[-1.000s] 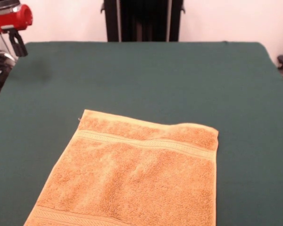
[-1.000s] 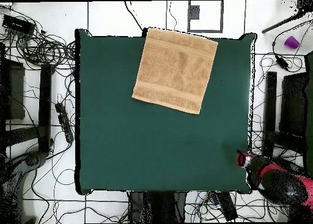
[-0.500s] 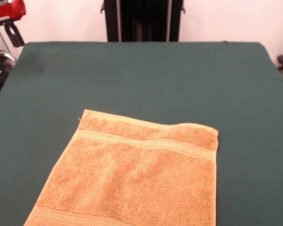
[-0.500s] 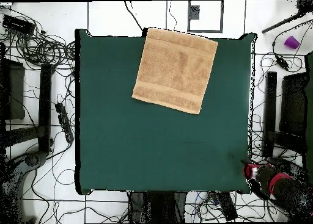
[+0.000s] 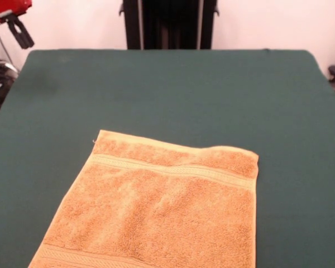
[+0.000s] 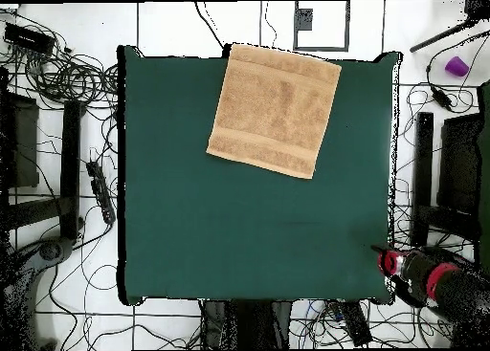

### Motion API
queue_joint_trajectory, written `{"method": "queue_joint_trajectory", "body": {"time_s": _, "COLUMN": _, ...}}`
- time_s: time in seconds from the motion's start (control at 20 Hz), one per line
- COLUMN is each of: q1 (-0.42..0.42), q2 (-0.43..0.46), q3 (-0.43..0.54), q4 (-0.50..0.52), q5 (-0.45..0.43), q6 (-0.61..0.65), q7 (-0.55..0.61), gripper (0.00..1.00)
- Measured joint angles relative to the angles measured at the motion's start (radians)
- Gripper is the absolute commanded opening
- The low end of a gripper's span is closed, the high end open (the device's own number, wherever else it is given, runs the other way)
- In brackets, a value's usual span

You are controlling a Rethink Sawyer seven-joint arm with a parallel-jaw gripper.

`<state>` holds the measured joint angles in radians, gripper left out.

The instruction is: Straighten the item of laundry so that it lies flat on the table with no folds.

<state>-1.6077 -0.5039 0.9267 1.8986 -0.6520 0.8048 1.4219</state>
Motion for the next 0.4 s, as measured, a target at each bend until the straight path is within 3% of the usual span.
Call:
{"method": "queue_joint_trajectory", "body": {"time_s": 0.35, "q1": 0.069, "q2": -0.025, "q3": 0.0, "q4": 0.0, "q5": 0.018, "q6": 0.0, "q7": 0.0, "gripper": 0.0}}
{"method": "queue_joint_trajectory", "body": {"time_s": 0.4, "q1": 0.097, "q2": -0.035, "q3": 0.0, "q4": 0.0, "q5": 0.018, "q6": 0.0, "q7": 0.0, "gripper": 1.0}}
